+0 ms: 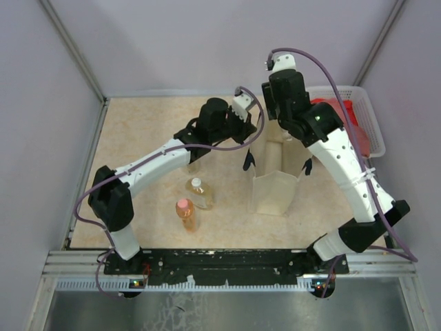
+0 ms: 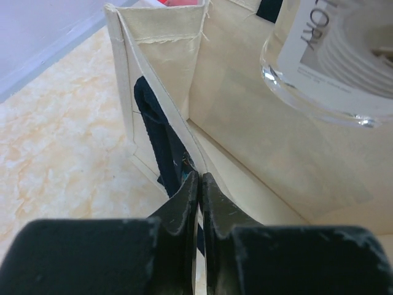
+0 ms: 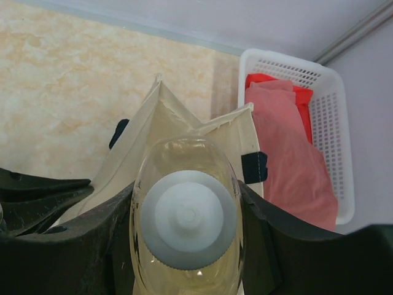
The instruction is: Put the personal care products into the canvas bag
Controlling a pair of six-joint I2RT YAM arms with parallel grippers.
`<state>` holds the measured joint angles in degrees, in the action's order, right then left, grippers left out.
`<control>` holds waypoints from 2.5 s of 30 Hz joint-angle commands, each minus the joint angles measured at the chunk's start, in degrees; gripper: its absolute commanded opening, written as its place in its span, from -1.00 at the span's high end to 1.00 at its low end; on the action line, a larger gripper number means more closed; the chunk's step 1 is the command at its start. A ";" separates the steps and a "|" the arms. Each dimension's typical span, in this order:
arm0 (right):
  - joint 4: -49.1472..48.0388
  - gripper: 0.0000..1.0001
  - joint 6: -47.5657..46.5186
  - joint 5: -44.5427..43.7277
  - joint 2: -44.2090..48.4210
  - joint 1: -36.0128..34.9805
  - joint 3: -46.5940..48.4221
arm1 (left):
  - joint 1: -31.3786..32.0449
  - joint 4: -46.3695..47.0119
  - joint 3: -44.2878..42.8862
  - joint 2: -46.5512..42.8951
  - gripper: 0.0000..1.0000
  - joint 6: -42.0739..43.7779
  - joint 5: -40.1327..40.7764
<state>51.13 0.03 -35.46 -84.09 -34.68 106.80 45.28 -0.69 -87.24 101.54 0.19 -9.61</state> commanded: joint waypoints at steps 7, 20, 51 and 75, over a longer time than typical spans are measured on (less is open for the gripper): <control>-13.98 1.00 2.06 6.87 6.10 3.79 -6.64 | -1.66 -1.57 1.82 -4.02 0.87 1.54 6.06; -32.61 1.00 0.77 19.88 8.32 6.99 -23.00 | -6.70 -1.37 8.54 -11.25 0.88 -0.16 6.78; -60.52 1.00 -15.66 53.16 -9.00 13.62 -31.44 | -7.68 -2.77 13.41 -16.72 0.85 -1.96 6.71; -60.02 -0.09 -15.19 52.00 -13.09 13.58 -32.36 | -10.10 -1.51 15.84 -16.55 0.83 -2.56 4.61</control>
<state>-2.22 -14.94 17.82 -100.49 -21.26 71.37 35.79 -2.96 -72.05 86.43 -1.74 -3.79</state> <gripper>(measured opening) 0.539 0.083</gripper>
